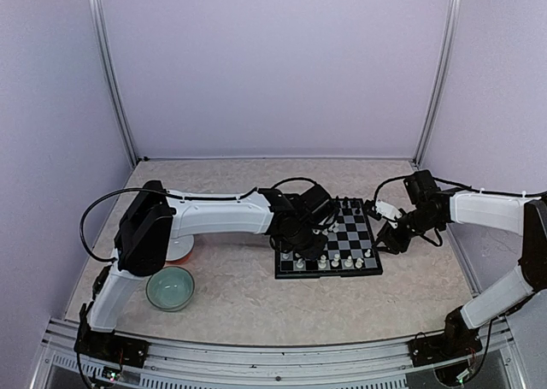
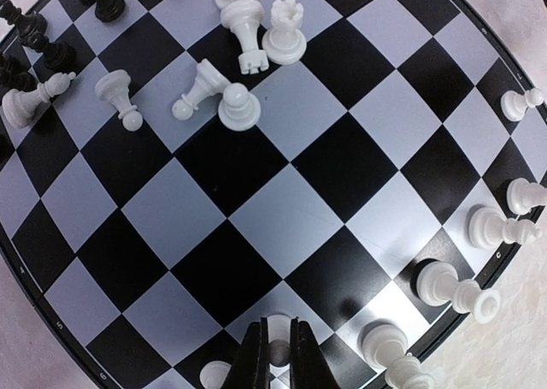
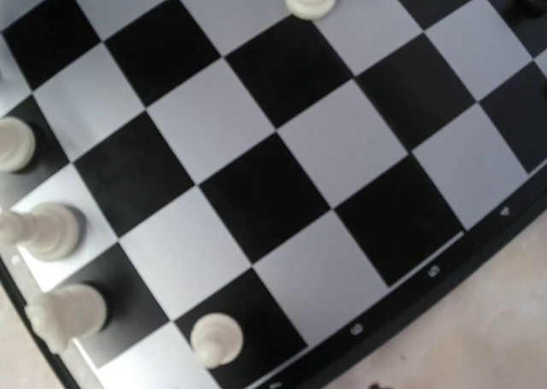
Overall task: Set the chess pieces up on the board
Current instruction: Move the pawn to c2, then pick up the pawn from the chessboard.
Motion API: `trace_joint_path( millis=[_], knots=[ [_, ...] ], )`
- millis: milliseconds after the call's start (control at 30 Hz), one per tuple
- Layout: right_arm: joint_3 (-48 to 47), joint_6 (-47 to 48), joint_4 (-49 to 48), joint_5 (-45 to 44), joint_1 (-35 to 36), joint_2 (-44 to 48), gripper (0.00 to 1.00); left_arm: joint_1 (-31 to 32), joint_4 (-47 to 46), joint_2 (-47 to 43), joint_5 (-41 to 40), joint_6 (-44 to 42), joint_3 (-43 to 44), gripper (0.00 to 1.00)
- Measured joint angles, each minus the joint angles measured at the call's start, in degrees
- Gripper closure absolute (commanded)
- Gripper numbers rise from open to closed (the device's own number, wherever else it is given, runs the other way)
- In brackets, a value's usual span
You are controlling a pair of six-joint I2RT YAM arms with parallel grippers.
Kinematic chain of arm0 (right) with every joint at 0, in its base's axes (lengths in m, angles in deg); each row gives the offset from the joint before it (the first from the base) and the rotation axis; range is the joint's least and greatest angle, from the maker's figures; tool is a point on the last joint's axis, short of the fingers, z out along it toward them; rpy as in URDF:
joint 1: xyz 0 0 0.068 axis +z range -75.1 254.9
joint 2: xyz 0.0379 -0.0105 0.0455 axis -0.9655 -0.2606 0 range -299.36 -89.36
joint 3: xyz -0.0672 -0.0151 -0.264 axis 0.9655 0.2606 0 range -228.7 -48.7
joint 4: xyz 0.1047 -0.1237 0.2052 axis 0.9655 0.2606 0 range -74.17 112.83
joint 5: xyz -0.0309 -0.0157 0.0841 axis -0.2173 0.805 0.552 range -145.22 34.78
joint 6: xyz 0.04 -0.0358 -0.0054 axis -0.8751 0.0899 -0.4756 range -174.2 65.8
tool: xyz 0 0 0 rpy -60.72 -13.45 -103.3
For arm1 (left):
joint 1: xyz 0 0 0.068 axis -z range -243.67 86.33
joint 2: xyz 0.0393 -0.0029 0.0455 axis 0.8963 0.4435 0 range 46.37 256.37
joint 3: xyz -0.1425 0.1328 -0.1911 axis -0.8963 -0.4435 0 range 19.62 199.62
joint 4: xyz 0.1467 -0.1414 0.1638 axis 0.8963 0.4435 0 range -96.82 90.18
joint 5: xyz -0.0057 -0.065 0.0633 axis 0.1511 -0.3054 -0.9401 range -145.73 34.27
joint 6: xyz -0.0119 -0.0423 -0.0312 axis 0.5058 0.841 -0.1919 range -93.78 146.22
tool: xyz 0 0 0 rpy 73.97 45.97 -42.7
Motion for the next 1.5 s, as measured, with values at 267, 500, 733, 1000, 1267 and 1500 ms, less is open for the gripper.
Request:
trace_joint_path(
  millis=[267,500,733,1000,1267,1500],
  knots=[
    [0.0,0.2,0.0,0.0,0.2,-0.3,0.54,0.4,1.1,0.0,-0.1,0.0,0.0,0.69],
    [0.0,0.2,0.0,0.0,0.2,-0.4,0.54,0.2,1.3,-0.1,-1.9,-0.6,2.9,0.69],
    [0.0,0.2,0.1,0.0,0.3,-0.5,0.54,-2.4,-1.4,0.1,-1.2,-1.0,5.7,0.67],
    [0.0,0.2,0.1,0.0,0.5,-0.5,0.54,-4.1,-6.0,4.3,-0.9,-0.3,8.9,0.64],
    [0.0,0.2,0.1,-0.3,0.5,-0.5,0.54,-5.0,-8.8,8.3,1.2,0.7,9.3,0.64],
    [0.0,0.3,0.1,-0.4,0.5,-0.5,0.54,-6.0,-10.9,10.3,2.7,1.9,11.7,0.65]
  ],
)
